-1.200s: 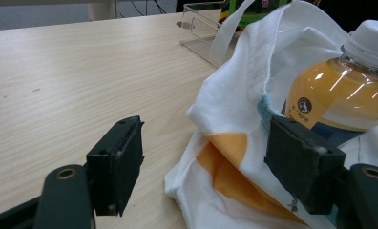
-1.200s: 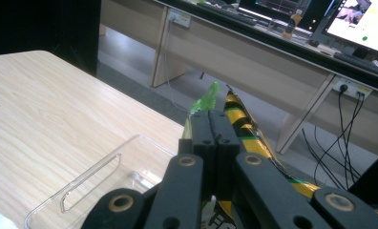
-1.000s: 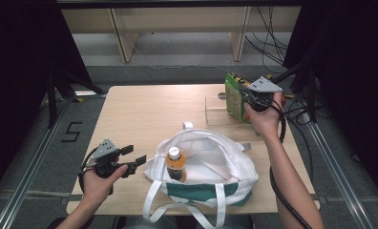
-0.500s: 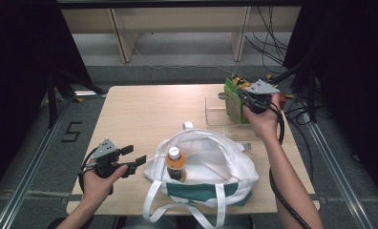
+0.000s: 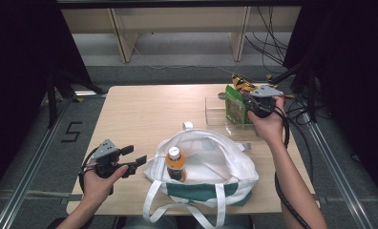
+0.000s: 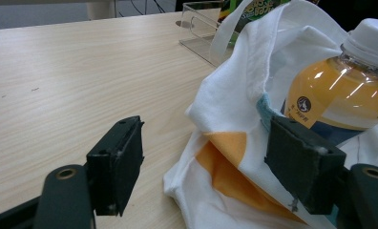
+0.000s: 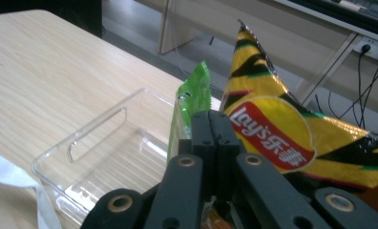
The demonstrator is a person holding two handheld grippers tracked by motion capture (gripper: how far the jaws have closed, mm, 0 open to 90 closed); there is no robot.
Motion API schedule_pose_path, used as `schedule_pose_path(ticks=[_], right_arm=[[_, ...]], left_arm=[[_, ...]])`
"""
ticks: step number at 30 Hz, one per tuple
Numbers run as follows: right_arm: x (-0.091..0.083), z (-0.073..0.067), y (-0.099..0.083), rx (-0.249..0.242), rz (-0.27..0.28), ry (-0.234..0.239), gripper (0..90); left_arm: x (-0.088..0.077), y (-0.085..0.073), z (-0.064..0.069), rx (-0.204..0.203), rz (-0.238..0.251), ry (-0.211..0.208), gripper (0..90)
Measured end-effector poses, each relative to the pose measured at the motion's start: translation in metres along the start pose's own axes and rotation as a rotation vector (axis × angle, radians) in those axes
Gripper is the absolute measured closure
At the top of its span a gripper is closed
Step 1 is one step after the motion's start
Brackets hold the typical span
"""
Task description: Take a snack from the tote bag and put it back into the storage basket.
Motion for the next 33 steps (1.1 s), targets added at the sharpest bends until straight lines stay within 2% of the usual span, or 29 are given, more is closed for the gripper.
schedule_pose_path(ticks=[3,7,8,20,21,22,25,27,33], right_arm=[[-0.001,0.001,-0.003,0.004,-0.006,-0.008,90.0],[-0.003,0.004,-0.007,0.010,-0.025,-0.031,90.0],[-0.003,0.006,-0.007,0.002,-0.028,-0.031,90.0],[-0.009,0.016,-0.017,-0.025,-0.096,-0.102,90.0],[-0.010,0.015,-0.018,-0.013,-0.106,-0.117,90.0],[-0.010,0.017,-0.018,-0.024,-0.097,-0.121,90.0],[-0.012,0.021,-0.019,-0.050,-0.115,-0.143,90.0],[-0.013,0.019,-0.021,-0.029,-0.124,-0.138,90.0],[-0.015,0.023,-0.022,-0.044,-0.128,-0.152,90.0]], left_arm=[[0.000,0.000,0.000,-0.020,0.001,0.004,28.1],[0.000,0.000,0.001,-0.018,0.000,0.004,28.1],[0.000,0.000,0.000,0.000,0.000,0.000,28.1],[0.001,0.000,0.000,-0.004,0.001,-0.001,28.0],[0.001,0.000,0.000,-0.004,0.000,-0.002,28.1],[0.001,0.000,0.001,-0.004,0.002,-0.004,28.0],[0.001,0.000,0.001,-0.002,0.000,-0.002,28.0],[0.001,0.000,0.001,-0.003,-0.001,-0.001,28.0],[0.001,0.000,0.001,-0.003,0.003,-0.007,28.1]])
Point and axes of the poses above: each handheld gripper's, and its own axes: x roughly forward along the jaws, y roughly out of its top, z roughly to its right, the point moved 10 cm from there along x, roughly forward along the jaws, and after that the axes turned 9 degrees about x, right-handed, at the moved point
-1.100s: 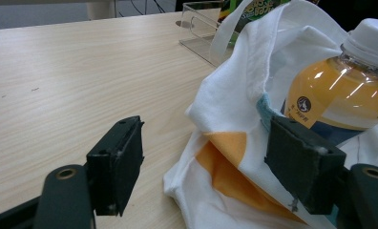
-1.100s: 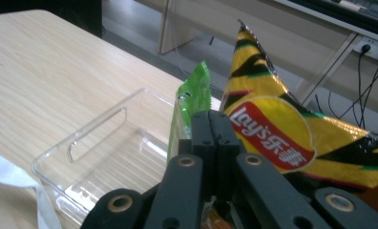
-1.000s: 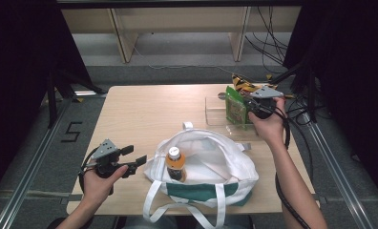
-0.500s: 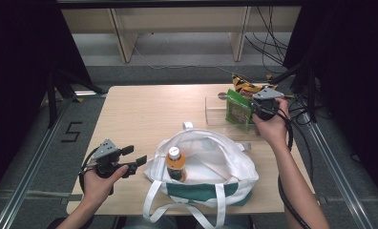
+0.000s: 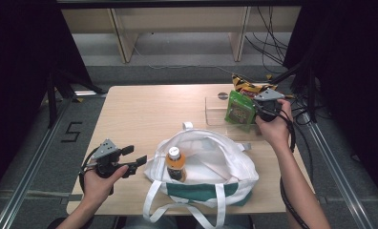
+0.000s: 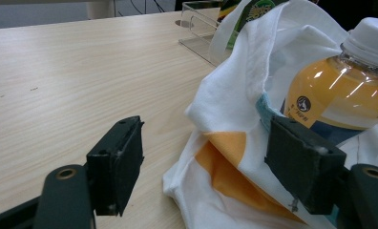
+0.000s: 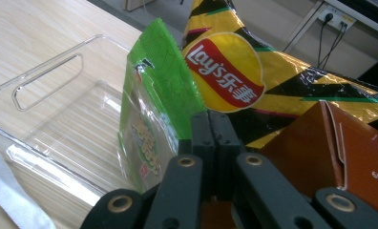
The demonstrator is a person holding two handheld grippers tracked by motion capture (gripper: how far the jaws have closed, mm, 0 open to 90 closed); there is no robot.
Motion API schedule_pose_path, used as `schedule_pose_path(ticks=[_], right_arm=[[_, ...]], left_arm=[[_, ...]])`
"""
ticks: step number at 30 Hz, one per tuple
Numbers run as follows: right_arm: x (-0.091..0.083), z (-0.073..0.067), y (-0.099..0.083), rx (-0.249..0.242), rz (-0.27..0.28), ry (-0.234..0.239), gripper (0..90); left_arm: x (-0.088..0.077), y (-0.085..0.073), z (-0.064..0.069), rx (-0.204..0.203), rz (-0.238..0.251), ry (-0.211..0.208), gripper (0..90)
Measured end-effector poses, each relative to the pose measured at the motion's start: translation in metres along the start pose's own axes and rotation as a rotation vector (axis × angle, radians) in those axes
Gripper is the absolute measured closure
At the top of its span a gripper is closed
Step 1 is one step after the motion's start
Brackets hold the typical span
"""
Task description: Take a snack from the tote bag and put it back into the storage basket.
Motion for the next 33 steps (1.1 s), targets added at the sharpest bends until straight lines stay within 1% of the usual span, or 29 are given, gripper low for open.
schedule_pose_path(ticks=[1,2,4,5,6,8,9,10,12,14,16,18,19,20,23,24,25,26,27,28,29,30,33], right_arm=[[0.000,0.002,0.001,-0.012,0.013,-0.015,90.0],[0.000,0.000,-0.001,-0.003,0.001,-0.001,90.0],[-0.001,0.001,-0.003,-0.016,-0.019,0.008,90.0],[-0.003,0.001,-0.004,-0.002,-0.028,0.003,90.0],[-0.001,0.002,-0.002,-0.009,-0.005,-0.003,90.0],[-0.003,0.003,-0.004,0.000,-0.017,0.000,90.0],[-0.003,0.004,-0.003,0.001,-0.010,-0.013,90.0],[-0.004,0.004,-0.004,-0.012,-0.016,-0.001,90.0],[-0.004,0.006,-0.004,-0.004,-0.011,-0.012,90.0],[-0.005,0.007,-0.006,-0.012,-0.015,-0.008,90.0],[-0.005,0.009,-0.006,-0.003,-0.013,-0.019,90.0],[-0.006,0.012,-0.006,-0.011,-0.004,-0.038,90.0],[-0.006,0.011,-0.008,-0.007,-0.016,-0.024,90.0],[-0.006,0.011,-0.008,-0.006,-0.017,-0.023,90.0],[-0.007,0.012,-0.008,-0.003,-0.015,-0.029,90.0],[-0.007,0.012,-0.008,0.012,-0.019,-0.029,90.0],[-0.008,0.012,-0.009,0.011,-0.020,-0.027,90.0],[-0.008,0.013,-0.009,-0.007,-0.025,-0.026,90.0],[-0.008,0.013,-0.009,-0.001,-0.015,-0.029,90.0],[-0.009,0.015,-0.008,-0.006,-0.012,-0.041,90.0],[-0.010,0.014,-0.010,0.002,-0.029,-0.025,90.0],[-0.009,0.015,-0.009,-0.006,-0.014,-0.034,90.0],[-0.010,0.015,-0.011,0.014,-0.019,-0.034,90.0]], left_arm=[[0.000,0.000,0.000,0.000,0.000,0.000,28.0],[0.000,0.000,0.000,0.000,0.000,0.000,28.0],[0.000,0.000,0.000,-0.001,0.000,0.002,28.0],[-0.001,0.000,0.000,0.001,-0.004,0.006,28.0],[-0.001,0.000,0.000,-0.001,-0.002,0.005,28.0],[-0.001,0.000,-0.001,0.000,-0.003,0.006,28.0],[-0.001,0.000,-0.001,0.000,-0.002,0.006,28.0],[-0.001,0.000,0.000,-0.001,-0.002,0.006,28.0],[-0.001,0.000,0.000,-0.001,-0.002,0.006,28.0],[0.000,0.000,0.000,0.004,0.000,0.002,28.0],[0.000,0.000,0.000,-0.003,0.001,0.001,28.0],[0.000,0.000,0.000,-0.001,0.000,0.003,28.0],[-0.001,0.000,0.000,-0.001,-0.003,0.007,28.0],[0.000,0.000,0.000,0.000,-0.002,0.006,28.0],[0.000,0.000,0.000,0.003,-0.002,0.005,28.0],[0.000,0.000,0.000,0.001,0.000,0.001,28.0],[0.000,0.000,0.000,-0.004,-0.002,0.006,28.0],[-0.001,0.000,0.000,0.004,-0.004,0.008,28.0],[-0.001,0.000,0.000,0.004,-0.004,0.008,28.0],[0.000,0.001,0.000,0.001,0.002,0.004,28.0],[0.000,0.001,0.000,-0.001,0.002,0.004,28.0],[0.000,0.001,0.000,0.000,0.002,0.004,28.0],[-0.001,0.000,0.000,0.005,-0.004,0.007,28.0]])
Point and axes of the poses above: each handheld gripper's, and its own axes: x roughly forward along the jaws, y roughly out of its top, z roughly to its right, the point moved 10 cm from there along x, roughly forward along the jaws, and after that the axes turned 9 degrees about x, right-handed, at the moved point
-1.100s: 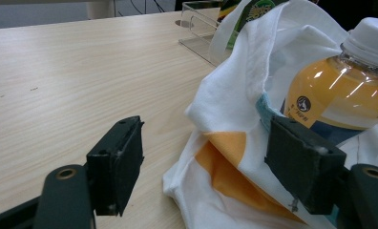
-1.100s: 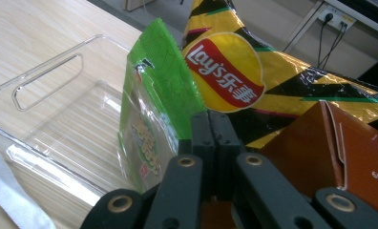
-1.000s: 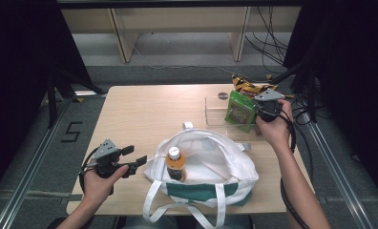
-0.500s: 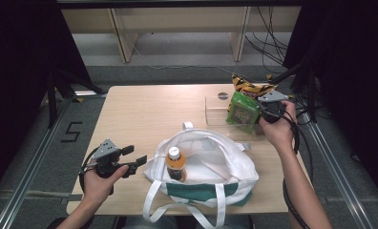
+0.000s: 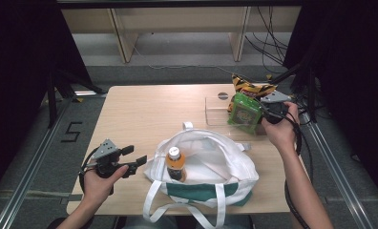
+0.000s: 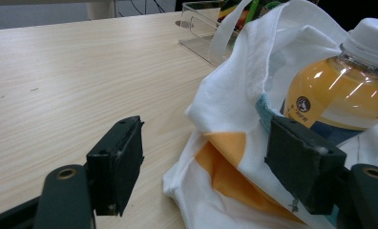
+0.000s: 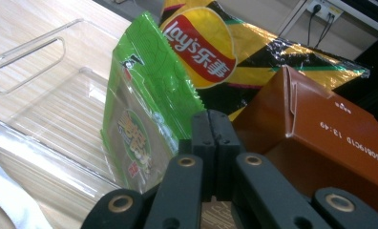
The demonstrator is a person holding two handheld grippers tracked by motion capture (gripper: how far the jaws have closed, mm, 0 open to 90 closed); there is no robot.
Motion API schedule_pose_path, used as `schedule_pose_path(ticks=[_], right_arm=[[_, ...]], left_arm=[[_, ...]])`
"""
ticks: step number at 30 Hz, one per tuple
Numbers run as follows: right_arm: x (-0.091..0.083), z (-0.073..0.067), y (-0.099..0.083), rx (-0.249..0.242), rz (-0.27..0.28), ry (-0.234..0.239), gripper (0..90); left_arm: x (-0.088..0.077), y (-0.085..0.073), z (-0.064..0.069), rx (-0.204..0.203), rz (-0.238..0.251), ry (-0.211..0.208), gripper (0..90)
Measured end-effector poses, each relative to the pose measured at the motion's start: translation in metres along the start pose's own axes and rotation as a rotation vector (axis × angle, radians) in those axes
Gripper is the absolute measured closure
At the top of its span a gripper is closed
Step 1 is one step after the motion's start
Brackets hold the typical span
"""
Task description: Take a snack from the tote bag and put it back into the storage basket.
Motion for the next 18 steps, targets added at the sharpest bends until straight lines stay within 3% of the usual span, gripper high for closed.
schedule_pose_path(ticks=[3,4,5,9,10,18], right_arm=[[-0.0002,0.0019,-0.0007,-0.017,0.002,0.007,90.0],[-0.0016,0.0014,-0.0015,0.007,-0.009,0.003,90.0],[-0.0015,0.0044,-0.0003,-0.014,0.004,-0.013,90.0],[-0.0010,0.0007,-0.0013,0.007,-0.003,0.006,90.0],[-0.0003,0.0017,-0.0009,-0.010,0.004,0.003,90.0],[-0.0013,0.0001,-0.0022,0.001,0.007,-0.002,85.6]], left_arm=[[0.0004,0.0004,0.0002,-0.001,0.006,-0.004,28.0],[0.0004,0.0004,0.0001,0.000,0.006,-0.004,28.0],[0.0004,0.0003,0.0000,0.000,0.006,-0.003,28.0],[0.0002,0.0004,0.0001,0.001,0.006,-0.004,28.0],[0.0001,0.0005,0.0003,0.000,0.007,-0.005,28.0],[-0.0003,0.0003,0.0004,0.001,0.001,0.000,28.0]])
Point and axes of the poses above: each handheld gripper's, and its own axes: x roughly forward along the jaws, y roughly out of its top, z roughly to its right, the point moved 10 cm from there along x, roughly forward along the jaws, and after that the axes turned 9 degrees about x, right-handed, at the moved point
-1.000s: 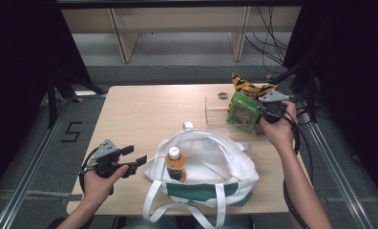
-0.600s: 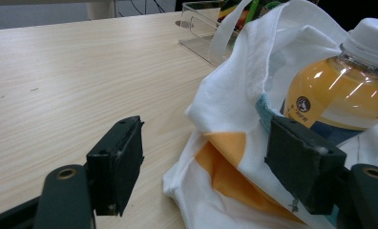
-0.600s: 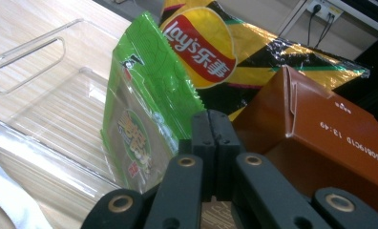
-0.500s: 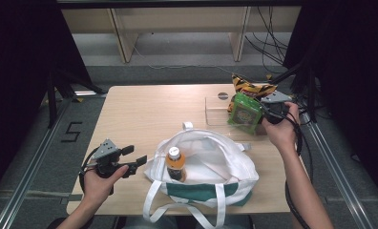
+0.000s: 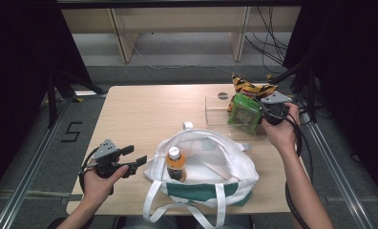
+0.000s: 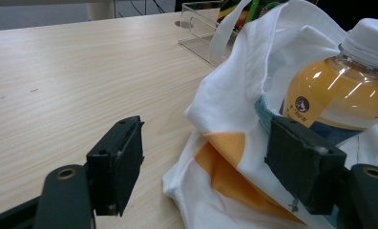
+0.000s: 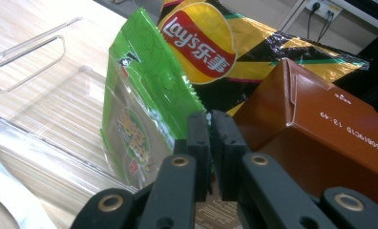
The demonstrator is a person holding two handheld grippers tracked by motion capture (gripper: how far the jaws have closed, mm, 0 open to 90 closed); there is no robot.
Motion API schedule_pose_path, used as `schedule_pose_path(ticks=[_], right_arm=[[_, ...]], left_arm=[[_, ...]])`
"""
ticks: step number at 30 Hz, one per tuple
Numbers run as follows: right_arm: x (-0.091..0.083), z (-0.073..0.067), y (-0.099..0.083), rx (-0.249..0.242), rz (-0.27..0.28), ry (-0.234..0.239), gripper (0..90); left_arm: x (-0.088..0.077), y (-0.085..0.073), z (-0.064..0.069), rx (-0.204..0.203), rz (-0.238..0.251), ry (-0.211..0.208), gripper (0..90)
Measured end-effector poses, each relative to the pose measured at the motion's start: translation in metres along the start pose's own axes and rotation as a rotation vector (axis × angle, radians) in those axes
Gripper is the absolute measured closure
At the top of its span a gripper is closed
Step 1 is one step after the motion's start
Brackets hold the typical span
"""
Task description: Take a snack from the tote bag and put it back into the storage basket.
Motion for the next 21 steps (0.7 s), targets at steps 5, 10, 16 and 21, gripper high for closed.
schedule_pose_path(ticks=[5,10,16,21], right_arm=[[-0.002,-0.002,0.002,0.006,0.017,-0.001,80.3],[-0.006,-0.003,0.007,0.008,0.046,-0.012,75.9],[-0.011,-0.003,0.012,0.004,0.064,-0.024,72.0],[-0.015,-0.003,0.015,0.027,0.088,-0.013,69.1]], left_arm=[[0.000,0.000,0.000,0.003,0.003,0.000,28.0],[-0.001,0.001,0.000,0.002,0.003,0.001,28.0],[-0.001,0.001,0.000,0.001,0.005,0.001,28.0],[-0.001,0.000,0.000,0.003,0.002,0.000,28.0]])
Point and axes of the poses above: each handheld gripper's, and its own axes: x roughly forward along the jaws, y roughly out of its top, z roughly to its right, the point moved 10 cm from there along x, roughly forward along the jaws, and after that the axes turned 9 degrees about x, right-handed, at the moved point
